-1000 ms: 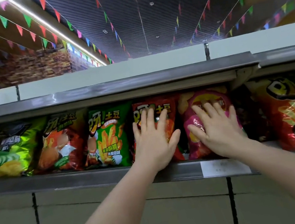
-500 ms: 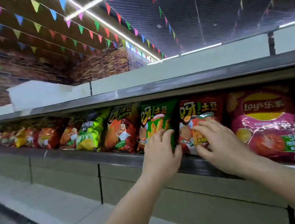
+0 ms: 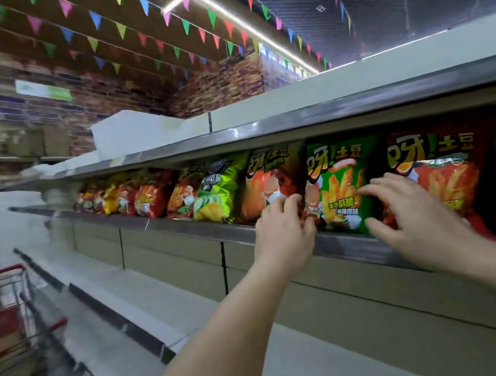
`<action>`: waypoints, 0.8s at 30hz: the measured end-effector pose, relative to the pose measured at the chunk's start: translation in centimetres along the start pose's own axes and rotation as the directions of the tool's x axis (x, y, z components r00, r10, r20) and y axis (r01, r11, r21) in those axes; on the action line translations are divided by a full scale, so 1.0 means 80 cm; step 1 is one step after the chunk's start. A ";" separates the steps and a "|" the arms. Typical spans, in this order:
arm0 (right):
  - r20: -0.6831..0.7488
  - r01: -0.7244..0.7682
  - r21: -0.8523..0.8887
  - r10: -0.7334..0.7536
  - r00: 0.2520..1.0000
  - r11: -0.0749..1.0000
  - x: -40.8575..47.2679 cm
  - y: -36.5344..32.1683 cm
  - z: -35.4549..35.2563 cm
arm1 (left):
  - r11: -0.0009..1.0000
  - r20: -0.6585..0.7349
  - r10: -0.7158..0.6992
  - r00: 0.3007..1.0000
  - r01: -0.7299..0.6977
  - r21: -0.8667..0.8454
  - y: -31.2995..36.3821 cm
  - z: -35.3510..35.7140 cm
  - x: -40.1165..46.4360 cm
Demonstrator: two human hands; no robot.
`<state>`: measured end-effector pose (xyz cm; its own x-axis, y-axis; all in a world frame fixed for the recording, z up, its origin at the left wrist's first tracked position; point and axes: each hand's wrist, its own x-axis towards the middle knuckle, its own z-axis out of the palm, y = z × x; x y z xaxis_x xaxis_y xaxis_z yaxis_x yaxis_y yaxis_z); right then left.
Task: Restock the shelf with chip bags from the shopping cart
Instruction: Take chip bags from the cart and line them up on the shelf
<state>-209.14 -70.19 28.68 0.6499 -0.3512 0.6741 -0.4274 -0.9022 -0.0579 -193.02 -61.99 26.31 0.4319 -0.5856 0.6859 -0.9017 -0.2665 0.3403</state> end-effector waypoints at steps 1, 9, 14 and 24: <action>-0.013 0.006 0.002 -0.006 1.000 1.000 0.008 -0.009 0.007 | 1.000 -0.006 0.005 1.000 -0.005 -0.002 -0.014 -0.001 0.004; -0.085 0.016 0.014 -0.014 0.996 1.000 0.114 -0.108 0.098 | 0.992 0.028 0.109 0.994 -0.110 0.058 -0.151 -0.008 0.065; -0.090 -0.041 -0.122 0.030 0.996 0.992 0.177 -0.121 0.133 | 0.977 0.041 0.208 0.977 -0.210 0.034 -0.186 0.000 0.116; 0.011 -0.179 -0.326 0.193 0.981 0.928 0.211 -0.101 0.160 | 0.951 0.111 0.304 0.946 -0.309 0.028 -0.184 0.039 0.172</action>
<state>-186.68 -72.06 31.11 0.5622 -0.5213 0.6420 -0.7176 -0.6933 0.0655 -173.85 -68.55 28.76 0.1326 -0.7203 0.6809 -0.9912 -0.0938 0.0937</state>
